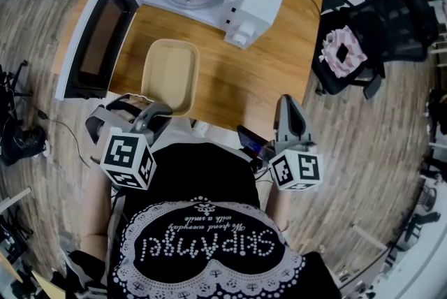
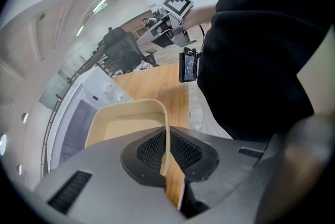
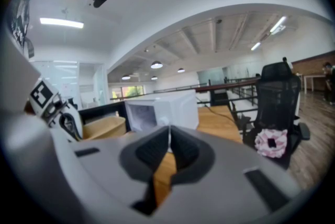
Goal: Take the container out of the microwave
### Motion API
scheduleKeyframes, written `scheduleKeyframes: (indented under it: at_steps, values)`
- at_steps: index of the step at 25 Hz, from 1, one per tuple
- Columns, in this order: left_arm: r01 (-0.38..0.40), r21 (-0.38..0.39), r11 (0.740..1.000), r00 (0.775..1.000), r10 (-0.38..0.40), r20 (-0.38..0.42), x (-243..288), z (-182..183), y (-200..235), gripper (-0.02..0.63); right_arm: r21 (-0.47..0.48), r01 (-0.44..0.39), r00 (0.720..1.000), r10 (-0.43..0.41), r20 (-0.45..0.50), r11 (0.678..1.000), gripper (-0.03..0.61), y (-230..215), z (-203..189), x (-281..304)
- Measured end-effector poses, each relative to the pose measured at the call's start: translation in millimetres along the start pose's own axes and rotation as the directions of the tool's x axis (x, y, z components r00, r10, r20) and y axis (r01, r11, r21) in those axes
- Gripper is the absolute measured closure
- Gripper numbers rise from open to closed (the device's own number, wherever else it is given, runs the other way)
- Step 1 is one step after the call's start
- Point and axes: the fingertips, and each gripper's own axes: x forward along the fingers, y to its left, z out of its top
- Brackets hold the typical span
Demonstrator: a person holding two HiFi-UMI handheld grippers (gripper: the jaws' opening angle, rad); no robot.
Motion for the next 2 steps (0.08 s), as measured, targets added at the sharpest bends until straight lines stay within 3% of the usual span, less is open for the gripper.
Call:
scheduleKeyframes:
  at_steps: [2]
  values:
    - [-0.002,0.002,1.000,1.000,0.002,0.000,-0.5,-0.1,0.5,0.577,-0.001,0.000,1.000,0.000,0.000,1.000,0.545,0.5,0.1,-0.5]
